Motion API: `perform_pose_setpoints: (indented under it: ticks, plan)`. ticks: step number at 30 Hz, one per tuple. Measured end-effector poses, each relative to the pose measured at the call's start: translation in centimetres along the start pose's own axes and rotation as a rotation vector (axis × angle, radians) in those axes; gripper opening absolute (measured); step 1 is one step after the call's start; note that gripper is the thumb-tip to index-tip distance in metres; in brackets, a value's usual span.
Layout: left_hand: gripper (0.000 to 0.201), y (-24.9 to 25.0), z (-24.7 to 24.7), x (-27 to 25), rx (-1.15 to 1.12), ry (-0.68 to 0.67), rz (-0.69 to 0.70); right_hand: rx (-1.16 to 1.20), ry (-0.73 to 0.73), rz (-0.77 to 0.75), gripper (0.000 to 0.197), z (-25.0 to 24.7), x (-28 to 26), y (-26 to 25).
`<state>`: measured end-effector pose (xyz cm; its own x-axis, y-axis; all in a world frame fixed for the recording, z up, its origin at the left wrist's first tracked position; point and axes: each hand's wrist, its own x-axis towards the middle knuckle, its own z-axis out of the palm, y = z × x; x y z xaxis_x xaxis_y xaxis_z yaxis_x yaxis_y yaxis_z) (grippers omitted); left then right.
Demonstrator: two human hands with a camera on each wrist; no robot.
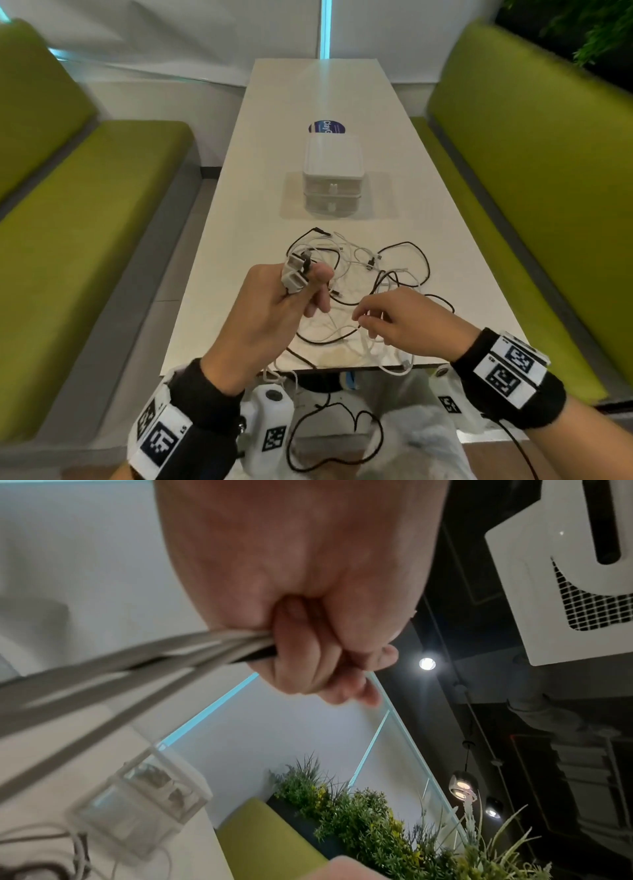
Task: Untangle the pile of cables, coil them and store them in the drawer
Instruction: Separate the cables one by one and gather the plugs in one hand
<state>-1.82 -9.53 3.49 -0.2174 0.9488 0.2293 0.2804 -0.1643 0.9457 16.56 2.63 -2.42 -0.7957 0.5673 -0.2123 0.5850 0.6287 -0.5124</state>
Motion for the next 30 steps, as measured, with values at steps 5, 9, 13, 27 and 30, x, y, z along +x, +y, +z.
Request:
perform_pose_setpoints:
  ticks: [5, 9, 13, 27, 30]
  plan:
    - [0.052, -1.7, 0.6, 1.4, -0.036, 0.087, -0.095, 0.078, 0.064, 0.035, 0.017, 0.0, 0.8, 0.2]
    - [0.048, -2.9, 0.5, 2.0, -0.075, 0.104, -0.122, 0.159, 0.443, 0.057, 0.012, -0.2, 3.1, 0.1]
    - [0.034, -4.1, 0.3, 3.1, -0.091, 0.149, -0.125, 0.107, 0.6, 0.055, 0.009, -1.6, 5.7, 0.3]
    - [0.047, -6.2, 1.6, 5.1, -0.238, 0.193, -0.177, -0.576, 0.075, 0.084, 0.021, 3.4, 11.4, 0.8]
    - [0.045, -6.4, 1.9, 5.2, -0.257, 0.181, -0.192, -0.514, 0.07, 0.051, 0.022, 3.1, 11.5, 1.3]
